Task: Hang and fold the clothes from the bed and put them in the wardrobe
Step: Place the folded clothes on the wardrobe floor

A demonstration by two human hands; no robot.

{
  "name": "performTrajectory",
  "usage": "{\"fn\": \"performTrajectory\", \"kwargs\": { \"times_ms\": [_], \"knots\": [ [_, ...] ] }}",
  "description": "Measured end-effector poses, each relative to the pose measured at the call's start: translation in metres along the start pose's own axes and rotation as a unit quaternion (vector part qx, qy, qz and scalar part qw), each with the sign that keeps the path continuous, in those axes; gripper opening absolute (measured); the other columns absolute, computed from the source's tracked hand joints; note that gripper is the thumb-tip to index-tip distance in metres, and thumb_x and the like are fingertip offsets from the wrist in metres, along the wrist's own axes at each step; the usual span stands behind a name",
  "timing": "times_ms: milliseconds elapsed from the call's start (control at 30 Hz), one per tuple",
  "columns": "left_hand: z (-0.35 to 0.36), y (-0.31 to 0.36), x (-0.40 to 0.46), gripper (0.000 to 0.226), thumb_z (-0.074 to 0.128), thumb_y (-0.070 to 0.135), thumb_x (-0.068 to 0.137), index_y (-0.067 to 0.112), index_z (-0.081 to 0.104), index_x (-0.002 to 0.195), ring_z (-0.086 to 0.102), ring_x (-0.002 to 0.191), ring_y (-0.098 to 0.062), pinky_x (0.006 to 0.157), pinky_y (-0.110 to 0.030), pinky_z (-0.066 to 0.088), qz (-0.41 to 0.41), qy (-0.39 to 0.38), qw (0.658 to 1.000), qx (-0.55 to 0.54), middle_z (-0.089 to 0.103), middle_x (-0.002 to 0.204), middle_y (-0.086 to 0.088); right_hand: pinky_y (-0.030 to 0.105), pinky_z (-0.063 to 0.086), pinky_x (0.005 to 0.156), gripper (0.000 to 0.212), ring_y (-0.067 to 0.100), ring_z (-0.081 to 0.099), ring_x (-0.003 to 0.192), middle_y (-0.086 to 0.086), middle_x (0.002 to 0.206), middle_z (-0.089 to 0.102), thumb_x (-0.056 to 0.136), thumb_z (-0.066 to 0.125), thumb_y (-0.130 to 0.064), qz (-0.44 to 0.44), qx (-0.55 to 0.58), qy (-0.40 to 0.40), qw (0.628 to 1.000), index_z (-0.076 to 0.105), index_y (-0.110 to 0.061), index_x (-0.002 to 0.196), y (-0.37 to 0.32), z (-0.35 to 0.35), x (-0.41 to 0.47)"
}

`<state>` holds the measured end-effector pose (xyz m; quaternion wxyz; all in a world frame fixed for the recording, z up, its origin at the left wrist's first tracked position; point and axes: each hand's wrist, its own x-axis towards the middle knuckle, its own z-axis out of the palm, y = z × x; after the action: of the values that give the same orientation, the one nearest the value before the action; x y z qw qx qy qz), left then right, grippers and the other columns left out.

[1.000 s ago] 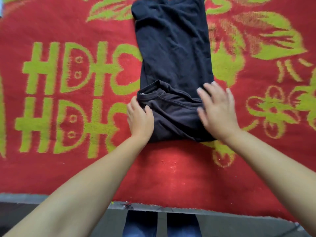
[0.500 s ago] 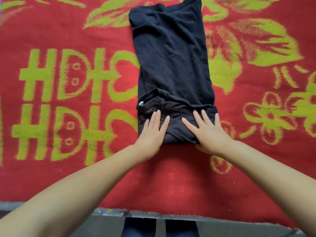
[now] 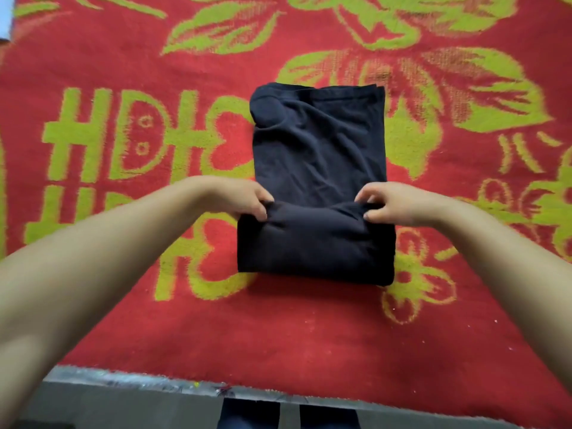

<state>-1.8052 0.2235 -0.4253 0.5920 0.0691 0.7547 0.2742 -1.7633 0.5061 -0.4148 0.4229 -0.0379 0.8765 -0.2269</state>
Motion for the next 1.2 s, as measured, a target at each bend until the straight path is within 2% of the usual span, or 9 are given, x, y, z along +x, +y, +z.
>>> {"fn": "performTrajectory", "kwargs": {
  "times_ms": [100,233,333,500,633,733,833,1000,1200],
  "knots": [
    [-0.012,-0.004,0.023,0.015,0.055,0.007,0.090,0.011,0.063,0.102,0.055,0.088,-0.019,0.069,-0.025,0.044,0.010,0.247,0.969,-0.013,0.061,0.092,-0.006,0.029,0.040,0.087,0.033,0.028,0.057,0.106,0.013,0.111,0.063,0.088,0.050,0.000,0.034,0.050,0.215,0.975,0.058,-0.007,0.119,0.008,0.004,0.013],
    [0.033,-0.009,0.017,0.045,0.049,0.022,0.090,0.008,0.050,0.133,0.047,0.127,-0.029,0.110,-0.048,0.028,0.125,0.530,0.820,0.175,0.054,0.133,-0.013,0.045,0.039,0.103,0.038,0.036,0.050,0.121,0.018,0.126,0.056,0.088,0.049,-0.011,-0.074,-0.009,0.389,0.918,0.057,-0.004,0.124,-0.015,0.041,-0.005],
    [0.101,-0.011,0.016,0.064,0.041,0.042,0.090,0.015,0.033,0.147,0.022,0.145,-0.024,0.114,-0.060,0.012,0.229,0.454,0.792,0.336,0.030,0.155,-0.010,0.061,0.023,0.109,0.059,0.033,0.030,0.141,0.015,0.150,0.038,0.089,0.044,-0.038,-0.124,-0.155,0.324,0.925,0.045,-0.011,0.141,-0.031,0.100,-0.021],
    [0.121,-0.043,0.041,0.078,0.014,0.071,0.085,0.032,-0.016,0.145,-0.022,0.144,-0.018,0.113,-0.062,-0.004,0.086,0.329,0.871,0.355,-0.020,0.157,-0.002,0.061,0.007,0.113,0.101,0.032,0.008,0.146,0.011,0.158,0.015,0.073,0.066,-0.065,-0.112,-0.285,0.157,0.939,0.022,-0.019,0.151,0.003,0.121,-0.011],
    [0.117,-0.050,0.034,0.092,0.024,0.076,0.081,0.027,-0.015,0.148,-0.021,0.145,-0.023,0.112,-0.065,0.000,0.108,0.288,0.866,0.394,-0.019,0.157,-0.011,0.061,-0.001,0.113,0.124,0.028,0.001,0.147,0.009,0.159,0.002,0.059,0.078,-0.060,-0.086,-0.318,0.110,0.938,0.003,-0.024,0.150,-0.001,0.117,-0.011],
    [0.115,-0.063,0.015,0.109,0.063,0.063,0.065,0.018,0.013,0.151,0.008,0.146,-0.034,0.108,-0.067,0.019,0.144,0.276,0.838,0.449,0.012,0.156,-0.022,0.069,0.016,0.105,0.122,0.030,0.030,0.142,0.012,0.154,0.030,0.043,0.092,-0.039,-0.067,-0.330,0.161,0.928,0.031,-0.023,0.147,0.002,0.113,-0.021],
    [0.110,-0.071,0.008,0.112,0.080,0.041,0.052,0.015,0.029,0.148,0.020,0.142,-0.034,0.105,-0.064,0.027,0.141,0.295,0.828,0.456,0.026,0.152,-0.025,0.071,0.018,0.103,0.111,0.032,0.033,0.140,0.015,0.152,0.034,0.045,0.088,-0.012,-0.042,-0.337,0.200,0.919,0.039,-0.021,0.145,0.011,0.117,-0.027],
    [0.114,-0.069,0.020,0.106,0.059,0.000,0.074,0.021,-0.016,0.147,-0.013,0.143,-0.036,0.115,-0.055,0.006,0.124,0.308,0.842,0.426,-0.016,0.153,-0.022,0.067,0.025,0.104,0.098,0.038,0.032,0.139,0.020,0.151,0.033,0.057,0.077,0.002,-0.029,-0.341,0.198,0.919,0.037,-0.014,0.145,0.012,0.122,-0.024],
    [0.113,-0.050,0.001,0.099,0.037,-0.014,0.078,0.018,-0.035,0.138,-0.036,0.135,-0.037,0.116,-0.050,-0.006,0.072,0.217,0.870,0.437,-0.029,0.151,-0.024,0.064,-0.002,0.112,0.088,0.041,-0.028,0.139,0.020,0.154,-0.025,0.088,0.038,-0.001,-0.026,-0.385,0.049,0.921,-0.029,-0.015,0.144,0.006,0.101,-0.030]
  ]
}}
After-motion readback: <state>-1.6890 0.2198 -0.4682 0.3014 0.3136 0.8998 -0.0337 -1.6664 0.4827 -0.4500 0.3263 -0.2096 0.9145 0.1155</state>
